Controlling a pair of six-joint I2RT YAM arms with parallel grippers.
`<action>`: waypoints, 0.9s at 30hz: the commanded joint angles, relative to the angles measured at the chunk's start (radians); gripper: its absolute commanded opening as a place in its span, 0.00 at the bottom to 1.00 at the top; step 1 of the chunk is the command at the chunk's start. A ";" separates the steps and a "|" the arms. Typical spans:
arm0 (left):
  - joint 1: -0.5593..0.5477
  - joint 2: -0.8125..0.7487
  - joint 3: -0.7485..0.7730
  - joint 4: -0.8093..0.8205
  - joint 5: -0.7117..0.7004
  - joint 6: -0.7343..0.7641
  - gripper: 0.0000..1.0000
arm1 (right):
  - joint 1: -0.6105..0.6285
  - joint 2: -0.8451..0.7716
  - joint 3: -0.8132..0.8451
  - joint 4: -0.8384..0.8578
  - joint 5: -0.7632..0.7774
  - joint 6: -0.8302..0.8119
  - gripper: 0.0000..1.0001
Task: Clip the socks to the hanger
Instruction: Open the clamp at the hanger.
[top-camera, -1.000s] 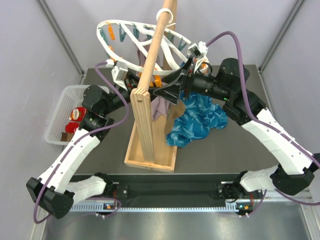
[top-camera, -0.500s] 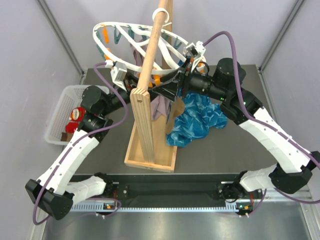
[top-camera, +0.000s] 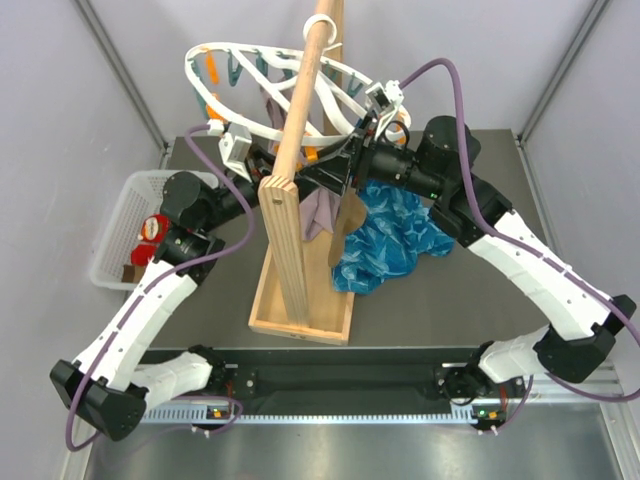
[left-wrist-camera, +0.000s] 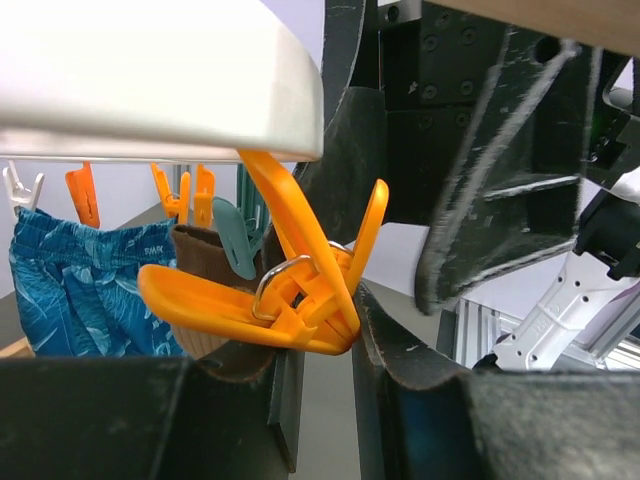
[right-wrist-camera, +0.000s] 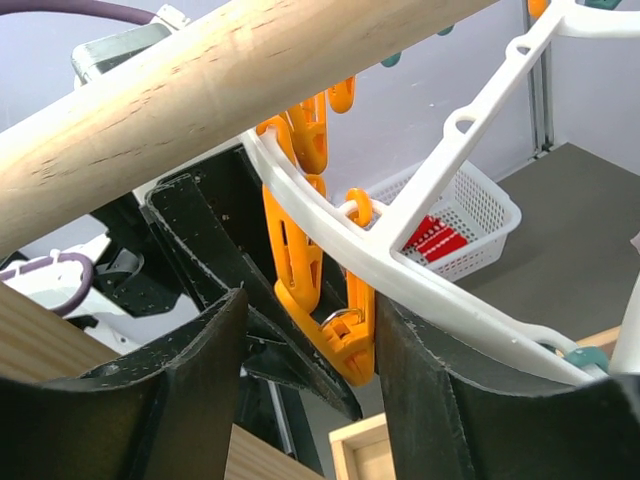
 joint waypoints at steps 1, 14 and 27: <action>-0.012 -0.029 0.022 -0.019 0.064 0.024 0.00 | 0.000 0.016 -0.001 0.151 0.049 0.007 0.50; -0.010 -0.097 0.012 -0.231 -0.128 0.125 0.41 | 0.000 0.027 0.005 0.093 0.171 -0.008 0.00; -0.010 -0.224 -0.074 -0.309 -0.221 0.123 0.71 | 0.000 0.041 0.062 -0.059 0.317 0.046 0.00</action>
